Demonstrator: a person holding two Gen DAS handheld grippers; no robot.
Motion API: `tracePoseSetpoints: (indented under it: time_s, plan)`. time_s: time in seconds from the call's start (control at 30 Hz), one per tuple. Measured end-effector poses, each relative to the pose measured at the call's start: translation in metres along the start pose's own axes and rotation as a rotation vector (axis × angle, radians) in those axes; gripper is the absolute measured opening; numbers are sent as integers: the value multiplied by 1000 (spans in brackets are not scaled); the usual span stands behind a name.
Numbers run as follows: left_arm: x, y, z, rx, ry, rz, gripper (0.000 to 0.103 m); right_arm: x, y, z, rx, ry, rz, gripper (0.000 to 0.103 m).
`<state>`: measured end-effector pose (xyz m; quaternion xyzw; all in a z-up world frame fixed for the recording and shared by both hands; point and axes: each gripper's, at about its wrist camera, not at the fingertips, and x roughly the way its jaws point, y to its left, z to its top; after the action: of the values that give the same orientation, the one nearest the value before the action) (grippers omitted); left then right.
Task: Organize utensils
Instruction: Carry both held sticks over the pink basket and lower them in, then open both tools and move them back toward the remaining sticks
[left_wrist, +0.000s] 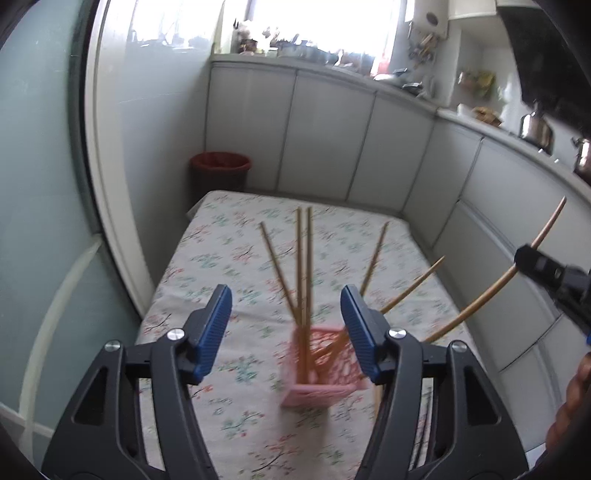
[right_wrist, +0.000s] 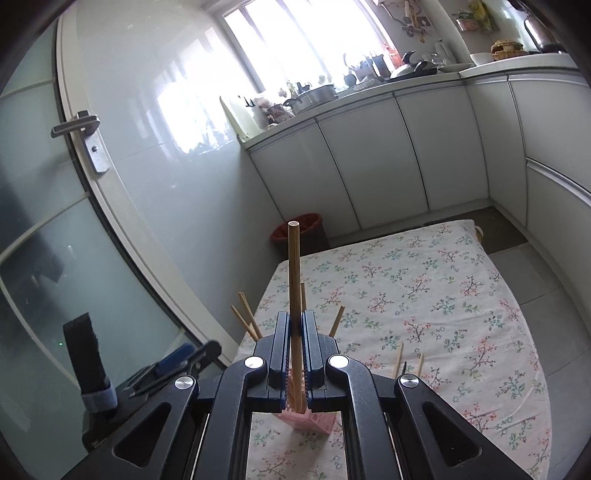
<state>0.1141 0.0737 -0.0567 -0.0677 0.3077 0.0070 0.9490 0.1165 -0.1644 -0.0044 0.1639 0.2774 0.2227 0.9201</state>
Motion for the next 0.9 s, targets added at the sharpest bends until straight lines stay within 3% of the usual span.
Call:
tracePoseSetpoints:
  time_s: [0.23,0.43,0.6,0.73,0.9]
  plan:
    - [23,11,-12,-38,129,12,62,44,2,-8,5,91,-15,6]
    - [25,7,-12,-28,152,-5,63,70,-7,-17,30,152,-19,8]
    - [25,4,-13,-32,172,-36,65,60,-15,-13,50,141,-10,20]
    - [25,-6,-17,-16,195,-71,66,41,-22,-8,33,120,-31,38]
    - [23,-23,-25,22,219,-110,73,21,-44,-11,23,140,-93,45]
